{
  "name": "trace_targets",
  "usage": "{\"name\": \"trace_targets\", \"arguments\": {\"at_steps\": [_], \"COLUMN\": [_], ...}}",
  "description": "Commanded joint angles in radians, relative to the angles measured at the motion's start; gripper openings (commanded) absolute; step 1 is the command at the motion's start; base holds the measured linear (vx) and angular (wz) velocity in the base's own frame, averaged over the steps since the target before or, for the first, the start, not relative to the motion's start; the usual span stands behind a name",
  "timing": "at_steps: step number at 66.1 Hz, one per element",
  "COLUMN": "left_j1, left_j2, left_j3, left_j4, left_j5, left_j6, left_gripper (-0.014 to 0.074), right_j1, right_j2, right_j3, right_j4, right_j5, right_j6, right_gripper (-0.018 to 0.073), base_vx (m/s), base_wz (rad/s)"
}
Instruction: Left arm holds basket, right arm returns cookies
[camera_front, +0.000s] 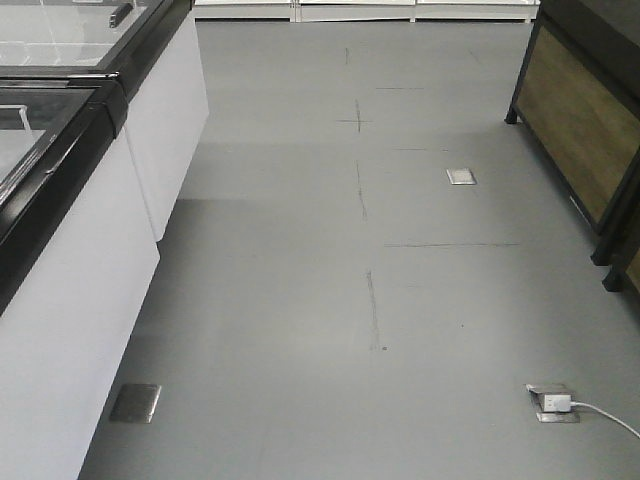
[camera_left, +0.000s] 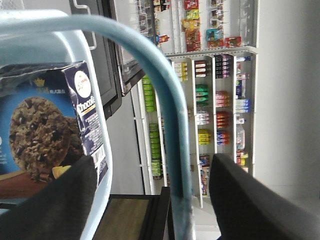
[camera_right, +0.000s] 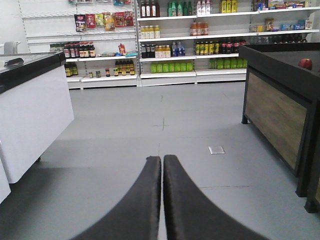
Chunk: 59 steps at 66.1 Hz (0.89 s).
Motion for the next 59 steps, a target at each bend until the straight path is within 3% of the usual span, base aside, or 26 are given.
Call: {"name": "trace_targets", "arguments": {"at_steps": [1, 7, 21, 41, 59], "left_j1": [-0.005, -0.013, -0.054, -0.047, -0.105], "left_j2": [-0.024, -0.01, 0.035, 0.02, 0.005], "left_j3": [-0.032, -0.048, -0.134, -0.145, -0.223], "left_j4": [-0.142, -0.155, -0.157, -0.157, -0.157], "left_j5": [0.05, 0.067, 0.105, 0.098, 0.125], "left_j6": [0.054, 0.098, 0.093, 0.093, 0.06], "left_gripper": [0.0471, 0.047, 0.0395, -0.0009, -0.0008], "right_j1": [-0.005, -0.005, -0.005, -0.005, -0.005], "right_j2": [-0.012, -0.012, -0.012, -0.012, -0.012], "right_j3": [0.003, 0.003, 0.003, 0.003, 0.003], "right_j4": [-0.003, -0.003, -0.003, -0.003, -0.003], "right_j5": [-0.081, -0.081, -0.081, -0.081, -0.081], "right_j6": [-0.008, -0.008, -0.008, -0.008, -0.008], "right_gripper": [-0.0008, -0.0008, -0.0008, -0.0008, -0.0008], "base_vx": [0.0, 0.0, 0.0, 0.0, 0.0], "base_wz": [0.0, 0.0, 0.0, 0.0, 0.0]}}
